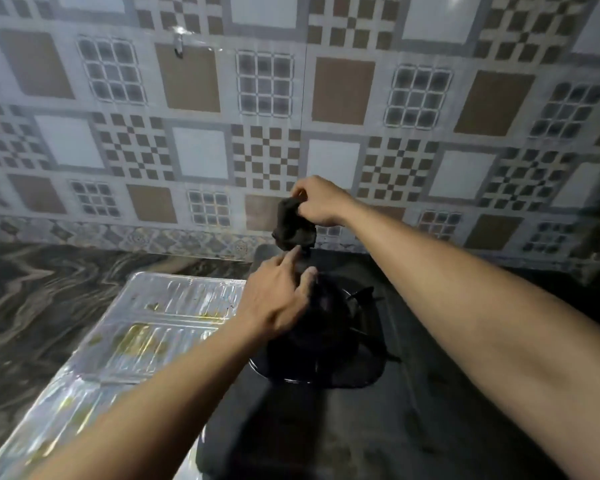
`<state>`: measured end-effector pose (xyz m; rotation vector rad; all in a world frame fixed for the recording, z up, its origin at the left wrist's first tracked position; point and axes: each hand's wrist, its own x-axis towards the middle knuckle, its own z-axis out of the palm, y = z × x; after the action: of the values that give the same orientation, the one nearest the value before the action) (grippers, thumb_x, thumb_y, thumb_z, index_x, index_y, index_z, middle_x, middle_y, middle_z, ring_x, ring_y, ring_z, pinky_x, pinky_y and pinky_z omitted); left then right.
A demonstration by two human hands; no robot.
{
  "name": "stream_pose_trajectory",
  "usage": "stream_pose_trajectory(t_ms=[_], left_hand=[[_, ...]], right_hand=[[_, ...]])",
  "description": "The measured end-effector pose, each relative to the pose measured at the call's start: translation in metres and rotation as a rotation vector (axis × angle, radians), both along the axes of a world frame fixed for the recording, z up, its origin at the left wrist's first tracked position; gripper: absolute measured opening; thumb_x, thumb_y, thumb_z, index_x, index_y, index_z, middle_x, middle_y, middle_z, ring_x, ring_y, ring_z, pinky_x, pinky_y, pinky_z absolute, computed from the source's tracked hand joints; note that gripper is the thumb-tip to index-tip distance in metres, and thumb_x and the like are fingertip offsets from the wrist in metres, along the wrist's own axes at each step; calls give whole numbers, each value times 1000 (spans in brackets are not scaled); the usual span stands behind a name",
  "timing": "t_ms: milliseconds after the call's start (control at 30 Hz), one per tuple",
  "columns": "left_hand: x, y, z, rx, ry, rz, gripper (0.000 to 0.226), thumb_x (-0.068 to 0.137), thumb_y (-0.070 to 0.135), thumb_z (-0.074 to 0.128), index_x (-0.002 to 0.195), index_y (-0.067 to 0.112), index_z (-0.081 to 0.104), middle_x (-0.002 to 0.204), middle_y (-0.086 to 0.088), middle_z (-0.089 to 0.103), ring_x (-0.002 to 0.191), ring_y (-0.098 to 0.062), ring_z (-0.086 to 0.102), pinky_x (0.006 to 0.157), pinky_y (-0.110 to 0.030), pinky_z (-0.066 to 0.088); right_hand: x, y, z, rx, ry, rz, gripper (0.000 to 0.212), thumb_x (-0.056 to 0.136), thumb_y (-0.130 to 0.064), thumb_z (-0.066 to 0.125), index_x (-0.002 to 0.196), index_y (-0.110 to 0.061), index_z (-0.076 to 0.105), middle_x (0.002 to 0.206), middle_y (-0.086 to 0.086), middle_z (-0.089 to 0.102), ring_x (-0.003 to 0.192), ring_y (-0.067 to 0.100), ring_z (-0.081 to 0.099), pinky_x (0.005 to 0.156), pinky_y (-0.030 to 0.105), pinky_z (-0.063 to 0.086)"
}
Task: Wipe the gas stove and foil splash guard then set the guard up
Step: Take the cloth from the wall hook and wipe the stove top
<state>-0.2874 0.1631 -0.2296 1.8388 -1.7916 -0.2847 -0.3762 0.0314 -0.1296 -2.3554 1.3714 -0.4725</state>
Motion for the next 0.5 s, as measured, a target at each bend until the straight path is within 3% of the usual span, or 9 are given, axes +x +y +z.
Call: stream_pose_trajectory(t_ms=[67, 167, 267, 333, 500], left_hand=[[-14, 1, -16, 110, -100, -49, 73, 94, 64, 27, 156, 25, 22, 162, -11, 25, 151, -27, 18, 120, -51, 17], [-28, 4, -35, 230, -222, -60, 79, 92, 70, 18, 158, 30, 5, 167, -10, 2, 153, -29, -7, 119, -59, -2], [-31, 5, -44, 241, -347, -36, 81, 91, 70, 10, 158, 25, 1, 166, -13, -2, 152, -30, -14, 118, -62, -6], [-32, 6, -44, 244, -369, -19, 83, 92, 69, 8, 158, 21, 0, 166, -13, -4, 152, -29, -15, 118, -60, -8], [-35, 7, -44, 235, -382, 33, 89, 91, 68, 6, 157, 9, -4, 166, -13, -7, 151, -24, -18, 120, -55, -8]], right_hand=[[1, -8, -12, -45, -12, 67, 35, 86, 2, 51, 113, -17, 64, 112, 7, 63, 104, 24, 57, 79, 32, 44], [-3, -15, -31, -45, 17, 191, 39, 83, 8, 46, 106, -16, 66, 109, 6, 65, 102, 22, 58, 80, 33, 47], [-15, -21, -46, 47, 235, 337, 42, 80, 12, 45, 102, -12, 72, 102, 0, 67, 101, 19, 62, 85, 29, 48], [-22, -26, -52, 76, 317, 368, 40, 81, 7, 48, 102, -15, 74, 109, 1, 70, 107, 19, 62, 87, 28, 46], [-10, -41, -63, 45, 146, 366, 31, 94, -12, 53, 120, -16, 67, 132, 6, 62, 124, 21, 54, 100, 30, 40]])
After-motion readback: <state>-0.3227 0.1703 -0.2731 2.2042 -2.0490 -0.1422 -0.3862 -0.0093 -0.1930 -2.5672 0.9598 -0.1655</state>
